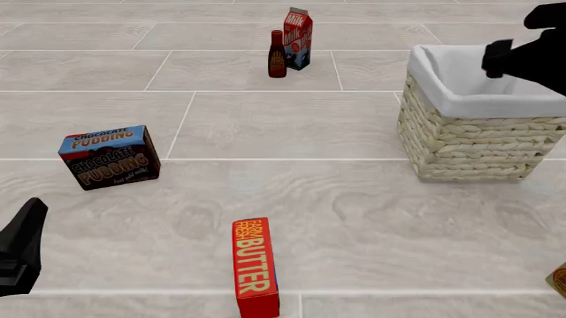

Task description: Pick the tomato sauce and place it in the basket.

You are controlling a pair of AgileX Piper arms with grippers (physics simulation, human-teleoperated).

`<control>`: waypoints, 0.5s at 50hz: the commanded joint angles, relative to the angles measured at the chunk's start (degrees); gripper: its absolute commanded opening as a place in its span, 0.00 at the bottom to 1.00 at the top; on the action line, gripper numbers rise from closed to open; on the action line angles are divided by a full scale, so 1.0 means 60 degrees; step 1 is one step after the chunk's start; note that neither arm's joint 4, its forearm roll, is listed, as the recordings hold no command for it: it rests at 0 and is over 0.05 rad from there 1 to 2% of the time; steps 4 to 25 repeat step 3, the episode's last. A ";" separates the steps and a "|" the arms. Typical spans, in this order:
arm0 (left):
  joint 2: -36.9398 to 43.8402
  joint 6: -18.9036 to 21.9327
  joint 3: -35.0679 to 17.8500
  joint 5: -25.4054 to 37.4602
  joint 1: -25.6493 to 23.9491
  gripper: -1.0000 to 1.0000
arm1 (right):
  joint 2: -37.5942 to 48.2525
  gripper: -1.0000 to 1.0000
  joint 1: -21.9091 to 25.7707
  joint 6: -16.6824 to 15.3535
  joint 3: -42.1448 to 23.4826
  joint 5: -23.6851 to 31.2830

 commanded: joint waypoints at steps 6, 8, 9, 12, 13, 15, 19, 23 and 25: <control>0.0000 0.0000 0.0000 0.0000 0.0000 1.00 | -0.0838 1.00 0.0065 0.0109 0.0318 0.0243; 0.0000 0.0000 0.0000 0.0000 0.0000 1.00 | -0.0838 1.00 0.0065 0.0109 0.0318 0.0243; 0.0000 0.0000 0.0000 0.0000 0.0000 1.00 | -0.0838 1.00 0.0065 0.0109 0.0318 0.0243; 0.0000 0.0000 0.0000 0.0000 0.0000 1.00 | -0.0838 1.00 0.0065 0.0109 0.0318 0.0243; 0.0000 0.0000 0.0000 0.0000 0.0000 1.00 | -0.0838 1.00 0.0065 0.0109 0.0318 0.0243; 0.0000 0.0000 0.0000 0.0000 0.0000 1.00 | -0.0838 1.00 0.0065 0.0109 0.0318 0.0243; 0.0000 0.0000 0.0000 0.0000 0.0000 1.00 | -0.0838 1.00 0.0065 0.0109 0.0318 0.0243; 0.0000 0.0000 0.0000 0.0000 0.0000 1.00 | -0.0838 1.00 0.0065 0.0109 0.0318 0.0243; 0.0000 0.0000 0.0000 0.0000 0.0000 1.00 | -0.0838 1.00 0.0065 0.0109 0.0318 0.0243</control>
